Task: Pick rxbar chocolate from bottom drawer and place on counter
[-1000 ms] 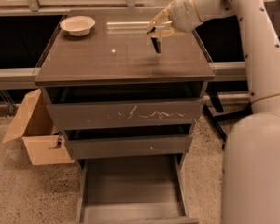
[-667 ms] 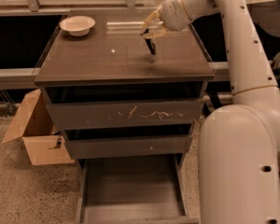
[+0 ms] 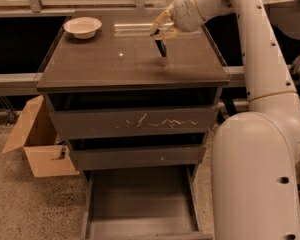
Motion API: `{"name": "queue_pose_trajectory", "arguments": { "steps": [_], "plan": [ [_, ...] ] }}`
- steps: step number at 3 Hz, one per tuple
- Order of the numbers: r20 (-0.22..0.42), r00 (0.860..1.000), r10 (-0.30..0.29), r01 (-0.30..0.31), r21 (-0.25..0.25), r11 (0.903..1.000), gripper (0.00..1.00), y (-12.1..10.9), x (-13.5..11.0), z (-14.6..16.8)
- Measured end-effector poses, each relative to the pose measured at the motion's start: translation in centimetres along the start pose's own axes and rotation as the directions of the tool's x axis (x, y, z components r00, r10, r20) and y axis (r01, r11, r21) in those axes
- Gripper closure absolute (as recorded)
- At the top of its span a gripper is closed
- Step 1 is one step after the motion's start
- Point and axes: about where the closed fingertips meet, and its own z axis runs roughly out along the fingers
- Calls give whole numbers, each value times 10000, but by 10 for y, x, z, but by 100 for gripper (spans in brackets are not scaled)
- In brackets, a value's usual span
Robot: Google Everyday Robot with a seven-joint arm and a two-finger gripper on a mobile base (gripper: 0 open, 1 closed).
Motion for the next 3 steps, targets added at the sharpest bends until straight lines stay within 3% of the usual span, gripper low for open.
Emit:
{"name": "queue_pose_trajectory", "arguments": {
  "steps": [2, 3],
  "plan": [
    [0, 10000, 0, 0, 0, 10000, 12, 0, 0, 0],
    [0, 10000, 0, 0, 1, 10000, 0, 0, 0, 0]
  ]
}}
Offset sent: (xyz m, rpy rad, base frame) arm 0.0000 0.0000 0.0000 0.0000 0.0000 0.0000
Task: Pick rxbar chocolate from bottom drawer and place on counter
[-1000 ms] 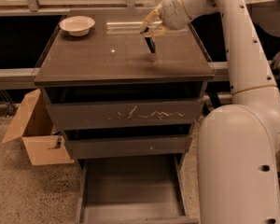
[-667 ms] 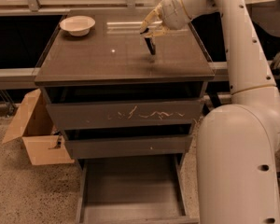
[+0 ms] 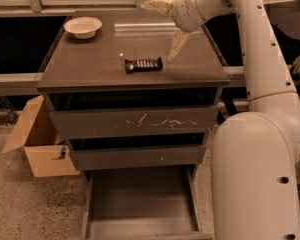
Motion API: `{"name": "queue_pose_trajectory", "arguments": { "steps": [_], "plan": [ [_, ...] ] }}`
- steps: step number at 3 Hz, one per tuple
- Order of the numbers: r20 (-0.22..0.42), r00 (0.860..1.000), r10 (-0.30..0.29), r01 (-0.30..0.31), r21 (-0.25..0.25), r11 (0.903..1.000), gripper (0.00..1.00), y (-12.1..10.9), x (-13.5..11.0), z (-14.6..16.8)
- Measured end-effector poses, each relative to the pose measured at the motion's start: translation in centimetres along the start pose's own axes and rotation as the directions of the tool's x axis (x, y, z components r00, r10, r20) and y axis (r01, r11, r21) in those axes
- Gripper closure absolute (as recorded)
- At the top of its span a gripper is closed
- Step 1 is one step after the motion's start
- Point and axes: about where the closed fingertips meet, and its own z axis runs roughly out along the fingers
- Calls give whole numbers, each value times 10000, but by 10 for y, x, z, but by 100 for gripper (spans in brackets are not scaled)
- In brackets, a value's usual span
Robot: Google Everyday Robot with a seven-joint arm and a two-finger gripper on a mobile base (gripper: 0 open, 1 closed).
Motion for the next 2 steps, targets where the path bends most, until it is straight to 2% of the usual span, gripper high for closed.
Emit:
{"name": "queue_pose_trajectory", "arguments": {
  "steps": [2],
  "plan": [
    [-569, 9984, -14, 61, 831, 9965, 0, -16, 8, -33]
  ]
}}
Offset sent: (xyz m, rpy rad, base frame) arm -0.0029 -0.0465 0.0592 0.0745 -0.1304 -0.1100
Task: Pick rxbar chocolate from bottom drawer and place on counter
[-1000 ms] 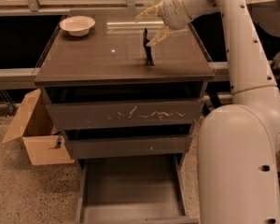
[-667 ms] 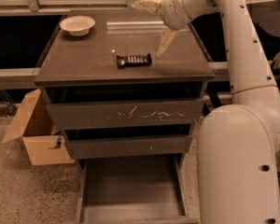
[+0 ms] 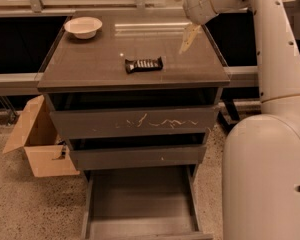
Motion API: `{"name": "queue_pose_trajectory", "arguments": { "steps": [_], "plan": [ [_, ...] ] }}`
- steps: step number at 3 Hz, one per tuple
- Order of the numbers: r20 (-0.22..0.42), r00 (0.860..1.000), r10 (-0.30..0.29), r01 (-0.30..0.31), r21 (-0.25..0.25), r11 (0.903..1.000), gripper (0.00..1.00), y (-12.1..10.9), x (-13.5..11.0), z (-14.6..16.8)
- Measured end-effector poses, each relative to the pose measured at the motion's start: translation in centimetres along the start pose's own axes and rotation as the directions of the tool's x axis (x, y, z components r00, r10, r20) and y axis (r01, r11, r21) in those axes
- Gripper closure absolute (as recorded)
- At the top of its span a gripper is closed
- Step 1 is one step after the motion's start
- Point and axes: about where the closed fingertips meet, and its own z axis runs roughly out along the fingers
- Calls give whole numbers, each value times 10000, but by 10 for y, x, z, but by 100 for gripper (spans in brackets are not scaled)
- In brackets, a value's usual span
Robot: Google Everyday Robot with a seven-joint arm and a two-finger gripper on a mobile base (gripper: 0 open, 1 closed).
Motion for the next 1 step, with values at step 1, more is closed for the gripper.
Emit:
{"name": "queue_pose_trajectory", "arguments": {
  "steps": [1],
  "plan": [
    [-47, 10000, -7, 7, 64, 10000, 0, -1, 1, -2]
  ]
}}
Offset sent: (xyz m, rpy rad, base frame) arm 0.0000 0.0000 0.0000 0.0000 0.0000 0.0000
